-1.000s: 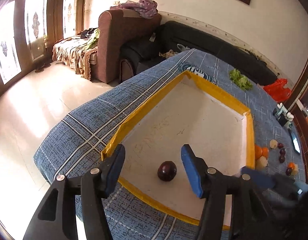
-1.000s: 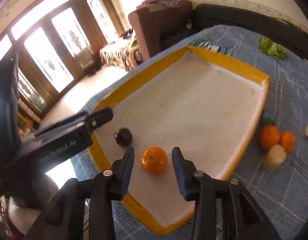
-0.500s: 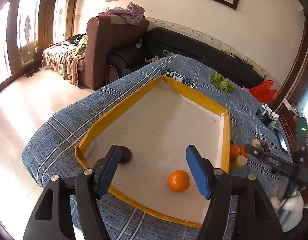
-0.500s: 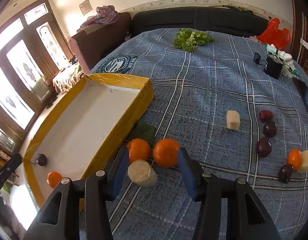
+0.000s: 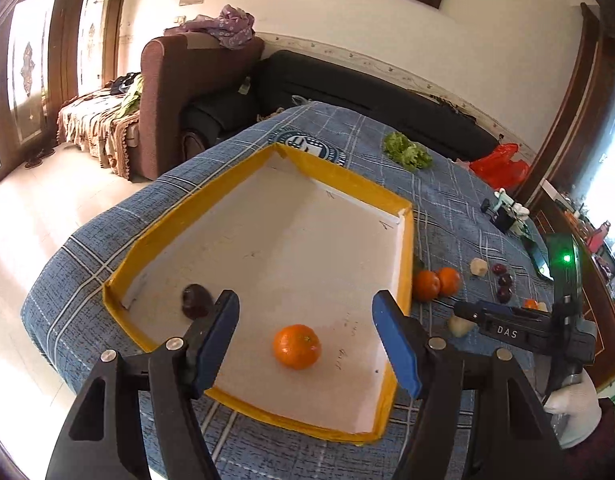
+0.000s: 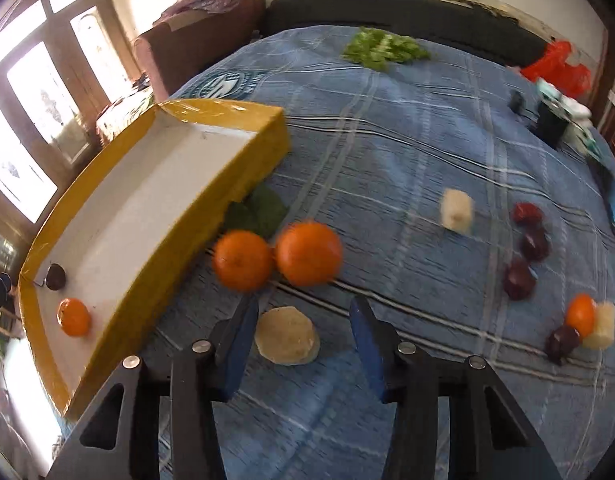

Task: Organize fruits
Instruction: 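Grasp the pale cheese block with the right gripper while the left gripper moves toward the oranges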

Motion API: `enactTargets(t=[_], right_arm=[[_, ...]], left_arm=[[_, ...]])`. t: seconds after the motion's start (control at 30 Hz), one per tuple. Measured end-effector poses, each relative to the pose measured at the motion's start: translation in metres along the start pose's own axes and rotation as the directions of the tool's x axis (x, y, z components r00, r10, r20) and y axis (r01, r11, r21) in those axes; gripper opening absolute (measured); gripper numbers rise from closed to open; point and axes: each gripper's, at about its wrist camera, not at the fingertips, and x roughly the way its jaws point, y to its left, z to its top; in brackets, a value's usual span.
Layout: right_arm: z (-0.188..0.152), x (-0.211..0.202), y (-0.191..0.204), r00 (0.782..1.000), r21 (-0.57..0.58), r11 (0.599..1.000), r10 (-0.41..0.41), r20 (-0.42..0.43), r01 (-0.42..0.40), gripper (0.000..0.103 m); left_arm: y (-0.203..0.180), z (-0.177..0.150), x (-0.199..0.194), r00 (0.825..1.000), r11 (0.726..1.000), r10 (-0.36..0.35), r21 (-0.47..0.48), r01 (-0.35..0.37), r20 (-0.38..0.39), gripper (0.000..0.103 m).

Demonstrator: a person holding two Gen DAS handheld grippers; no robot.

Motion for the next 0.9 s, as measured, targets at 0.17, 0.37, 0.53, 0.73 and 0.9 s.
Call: enactTargets(t=[0.17,0.37,0.53,0.73,0.9], right_arm=[[-0.019,-0.027,-0.016,1.000,0.027,1.000,0.003,0.004,-0.003,0.052],[-0.021,-0.043,-0.007,0.997,-0.052,0.998,0.024,0.075,-0.021,0.053],[-0.034,-0.019,-0.005,0.999,-0.057,0.998,0.041,0.024,-0.039,0.053],[-0.057,-0.029,-0.024,0.991,0.010,0.995,0.103,0.086,-0.104,0.045],[-0.064,-0.036,-0.056,0.971,0.098,0.979,0.161,0.175,-0.180,0.045]], left_arm=[[-0.020,-0.004,0.000,0.998,0.998,-0.054,0.040,0.054,-0.012,0.069],[-0.042,-0.008,0.007,0.995,0.993,-0.092,0.077,0.095,-0.040,0.069],[-0.062,-0.007,0.010,0.991,0.983,-0.118,0.135,0.124,-0.057,0.069],[-0.100,0.005,0.036,0.976,0.960,-0.183,0.192,0.204,-0.120,0.069],[-0.151,0.012,0.084,0.966,0.915,-0.159,0.336,0.221,-0.203,0.071]])
